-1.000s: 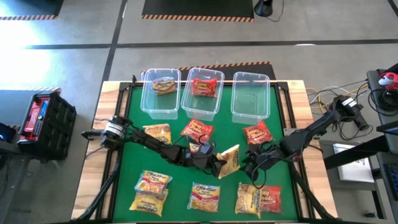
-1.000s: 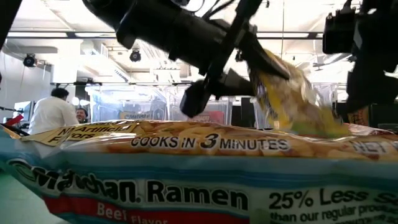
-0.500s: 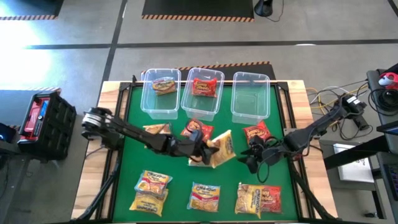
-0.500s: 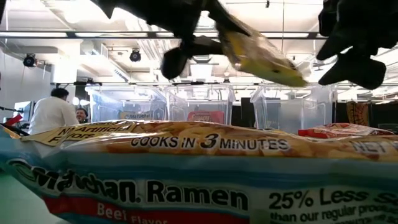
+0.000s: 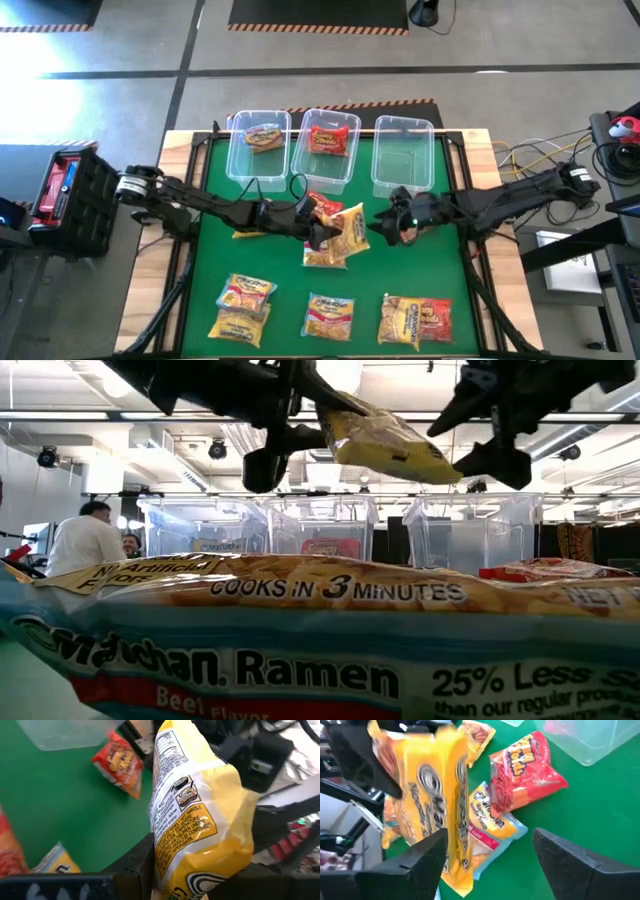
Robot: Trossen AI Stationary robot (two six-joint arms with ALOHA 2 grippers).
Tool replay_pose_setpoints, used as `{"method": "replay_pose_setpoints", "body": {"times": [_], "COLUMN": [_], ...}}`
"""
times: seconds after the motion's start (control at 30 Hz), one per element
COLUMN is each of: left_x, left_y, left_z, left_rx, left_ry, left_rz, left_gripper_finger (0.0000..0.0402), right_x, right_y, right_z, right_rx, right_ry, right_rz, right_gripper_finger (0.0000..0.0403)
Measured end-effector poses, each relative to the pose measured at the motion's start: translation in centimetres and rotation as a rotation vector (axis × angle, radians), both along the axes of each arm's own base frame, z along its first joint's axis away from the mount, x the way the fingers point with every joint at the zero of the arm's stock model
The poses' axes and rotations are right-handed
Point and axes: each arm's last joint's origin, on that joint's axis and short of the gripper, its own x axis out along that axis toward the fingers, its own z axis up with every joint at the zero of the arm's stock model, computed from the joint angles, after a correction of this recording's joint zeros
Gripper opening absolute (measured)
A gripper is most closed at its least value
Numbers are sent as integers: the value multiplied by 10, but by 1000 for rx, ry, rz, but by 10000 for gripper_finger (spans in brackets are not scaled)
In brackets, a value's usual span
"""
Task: Sort Maruchan noodles
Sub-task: Put the top right yellow noodle pack into the top right transparent bin
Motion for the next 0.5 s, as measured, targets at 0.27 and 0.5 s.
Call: {"method": "replay_pose_setpoints", "body": {"times": [0.27, 0.5], "left_x": [-2, 1], "left_y": [2, 2], "left_z": [-4, 5], "left_rx": [-39, -56], "left_ry": [-37, -98], "left_rz": [-1, 8], "left_gripper_finger": [110, 110], "right_x": [5, 7], "right_y": [-13, -11], "right_z": [7, 11], "right_rx": [13, -53], "right_ry": [-79, -127], "right_rz": [155, 254], "right_gripper_finger": [311, 309]}}
